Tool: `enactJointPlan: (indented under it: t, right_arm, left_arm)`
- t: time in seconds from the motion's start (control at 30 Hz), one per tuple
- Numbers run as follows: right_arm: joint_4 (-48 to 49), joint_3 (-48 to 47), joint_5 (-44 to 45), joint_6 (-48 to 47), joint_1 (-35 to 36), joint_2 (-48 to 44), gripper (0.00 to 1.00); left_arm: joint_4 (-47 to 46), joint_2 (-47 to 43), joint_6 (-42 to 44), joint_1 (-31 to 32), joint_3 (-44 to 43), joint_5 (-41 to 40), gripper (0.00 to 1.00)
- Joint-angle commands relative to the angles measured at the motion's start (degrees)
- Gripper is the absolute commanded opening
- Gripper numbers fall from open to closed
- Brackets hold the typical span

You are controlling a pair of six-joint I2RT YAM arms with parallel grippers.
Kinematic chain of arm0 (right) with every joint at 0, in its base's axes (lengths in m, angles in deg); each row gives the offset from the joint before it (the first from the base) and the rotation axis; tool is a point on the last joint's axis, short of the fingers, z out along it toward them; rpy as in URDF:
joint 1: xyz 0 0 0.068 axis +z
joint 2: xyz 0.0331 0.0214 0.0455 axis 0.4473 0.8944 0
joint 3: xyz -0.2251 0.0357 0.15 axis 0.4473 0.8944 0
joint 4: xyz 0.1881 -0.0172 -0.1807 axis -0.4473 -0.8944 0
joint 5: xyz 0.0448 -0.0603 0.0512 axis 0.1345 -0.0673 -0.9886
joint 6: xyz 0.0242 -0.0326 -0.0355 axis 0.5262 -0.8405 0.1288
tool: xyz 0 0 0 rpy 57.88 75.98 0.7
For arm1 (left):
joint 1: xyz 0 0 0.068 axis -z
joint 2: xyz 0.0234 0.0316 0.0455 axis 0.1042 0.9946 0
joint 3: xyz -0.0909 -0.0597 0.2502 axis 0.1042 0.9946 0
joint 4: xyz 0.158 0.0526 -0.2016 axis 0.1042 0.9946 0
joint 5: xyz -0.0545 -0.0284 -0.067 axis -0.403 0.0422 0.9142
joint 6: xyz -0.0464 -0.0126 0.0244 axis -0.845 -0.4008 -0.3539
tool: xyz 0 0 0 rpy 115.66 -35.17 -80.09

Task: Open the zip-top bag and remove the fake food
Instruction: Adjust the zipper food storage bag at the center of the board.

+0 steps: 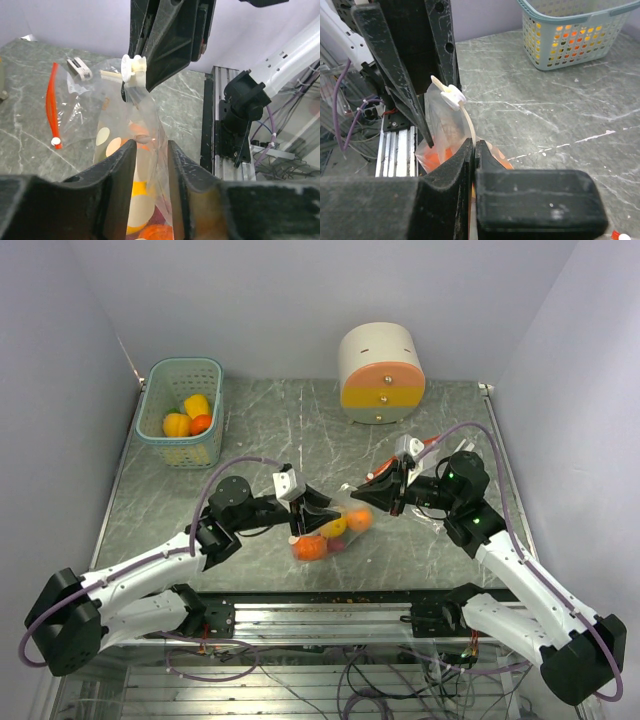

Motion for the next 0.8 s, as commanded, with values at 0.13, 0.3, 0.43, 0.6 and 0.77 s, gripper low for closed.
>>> enactJointPlan:
  t: [0.13,0.3,0.43,0.6,0.77]
  right_arm:
    - [-0.39,-1.24,2.06,1.45,0.18,0.08,0.00]
    - [-0.07,-1.22,1.93,1.86,0.18,0.48,0.00]
    - [0.12,-1.24,1.28,2.22,0.18,0.36,0.00]
    - [-0.14,-0.97,1.58,2.24,0.17,-0.37,0.00]
    - [-0.44,-0.96,1.15,2.00,0.17,-0.54,0.00]
  left_arm:
    - [-2.13,-2.25,0.83,-0.45,-2.05,-2.88,0.52]
    - [-0.69,-0.57,2.05,-0.44,-4.98,0.50,0.62]
    - [-1.73,1.03,1.99,-0.49,-5.94,0.98,0.67]
    - [-2.86,3.32,1.74,-0.44,-7.39,1.71,0.60]
    - [-4.30,4.74,0.53,-0.45,-7.57,0.50,0.47]
